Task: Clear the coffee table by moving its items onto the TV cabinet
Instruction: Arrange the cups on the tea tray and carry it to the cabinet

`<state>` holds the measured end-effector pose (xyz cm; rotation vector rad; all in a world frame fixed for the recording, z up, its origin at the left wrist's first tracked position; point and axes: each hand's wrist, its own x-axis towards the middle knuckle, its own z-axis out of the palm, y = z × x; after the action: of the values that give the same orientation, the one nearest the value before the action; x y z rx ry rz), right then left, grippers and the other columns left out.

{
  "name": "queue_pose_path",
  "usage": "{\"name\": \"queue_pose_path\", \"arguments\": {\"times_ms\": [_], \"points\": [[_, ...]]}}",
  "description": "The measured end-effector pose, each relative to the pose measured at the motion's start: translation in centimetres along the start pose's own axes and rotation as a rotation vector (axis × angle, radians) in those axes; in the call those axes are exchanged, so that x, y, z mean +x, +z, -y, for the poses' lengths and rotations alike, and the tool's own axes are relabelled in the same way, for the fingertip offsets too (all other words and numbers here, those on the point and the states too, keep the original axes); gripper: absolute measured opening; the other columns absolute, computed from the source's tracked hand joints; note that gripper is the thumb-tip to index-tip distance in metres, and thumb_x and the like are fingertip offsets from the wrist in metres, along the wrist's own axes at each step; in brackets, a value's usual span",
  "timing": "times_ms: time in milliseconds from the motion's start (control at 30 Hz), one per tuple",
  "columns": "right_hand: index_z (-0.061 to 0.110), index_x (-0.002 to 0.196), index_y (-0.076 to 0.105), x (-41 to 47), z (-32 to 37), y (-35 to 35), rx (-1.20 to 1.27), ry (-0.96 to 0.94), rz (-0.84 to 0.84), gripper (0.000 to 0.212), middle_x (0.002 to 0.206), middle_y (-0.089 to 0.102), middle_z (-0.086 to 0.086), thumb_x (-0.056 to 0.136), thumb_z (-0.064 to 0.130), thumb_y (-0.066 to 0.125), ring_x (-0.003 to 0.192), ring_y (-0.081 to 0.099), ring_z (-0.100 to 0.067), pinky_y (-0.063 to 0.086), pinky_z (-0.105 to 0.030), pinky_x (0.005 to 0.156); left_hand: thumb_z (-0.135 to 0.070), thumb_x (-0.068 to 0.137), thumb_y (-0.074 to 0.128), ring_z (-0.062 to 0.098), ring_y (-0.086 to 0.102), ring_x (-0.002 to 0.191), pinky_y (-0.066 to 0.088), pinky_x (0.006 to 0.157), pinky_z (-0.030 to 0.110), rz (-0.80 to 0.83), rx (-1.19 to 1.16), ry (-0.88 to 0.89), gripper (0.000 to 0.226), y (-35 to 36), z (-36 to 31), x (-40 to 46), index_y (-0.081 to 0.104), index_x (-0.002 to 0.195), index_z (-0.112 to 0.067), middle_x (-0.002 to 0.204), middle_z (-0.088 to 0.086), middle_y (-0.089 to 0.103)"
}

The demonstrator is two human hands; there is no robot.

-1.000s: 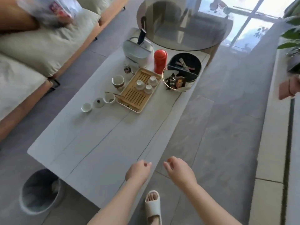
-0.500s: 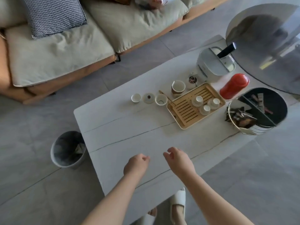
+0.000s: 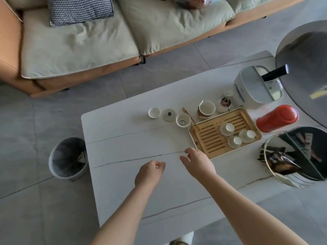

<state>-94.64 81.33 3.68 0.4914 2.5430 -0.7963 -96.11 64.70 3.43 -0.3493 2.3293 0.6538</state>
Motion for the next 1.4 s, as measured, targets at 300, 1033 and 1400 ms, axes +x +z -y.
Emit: {"name": "queue_pose_path", "arguments": {"times_ms": [300,1033,1400], "points": [[0.018,0.124,0.051,2.7,-0.3,-2.1,-0.058,0.020,-0.035,0.040,0.118,0.059,-0.001,0.090,0.041,0.050,0.105,0.057,-0.022,0.049,-0.034,0.082,-0.047,0.089,0.043,0.023,0.058,0.105,0.044,0.084,0.030,0.022,0.008,0.029,0.033,-0.3,-2.3,3.6,0.062,0.103,-0.023,0.112,0.000,0.065],[0.015,0.116,0.048,14.7,-8.3,-4.3,-0.132,-0.042,0.136,0.028,0.113,0.052,-0.005,0.093,0.031,0.043,0.098,0.057,-0.028,0.044,-0.032,0.067,-0.028,0.095,0.043,0.025,0.062,0.102,0.050,0.087,0.033,-0.008,-0.472,-0.097,0.032,7.9,-12.8,10.0,0.060,0.119,-0.015,0.106,0.007,0.067],[0.017,0.110,0.062,19.0,-9.6,-0.4,0.119,0.093,0.065,0.030,0.106,0.062,-0.007,0.096,0.028,0.038,0.092,0.060,-0.028,0.051,-0.037,0.077,-0.012,0.095,0.039,0.025,0.059,0.113,0.047,0.101,0.043,0.046,-0.800,-0.150,0.036,12.8,-14.3,15.3,0.059,0.125,-0.017,0.122,0.009,0.064]]}}
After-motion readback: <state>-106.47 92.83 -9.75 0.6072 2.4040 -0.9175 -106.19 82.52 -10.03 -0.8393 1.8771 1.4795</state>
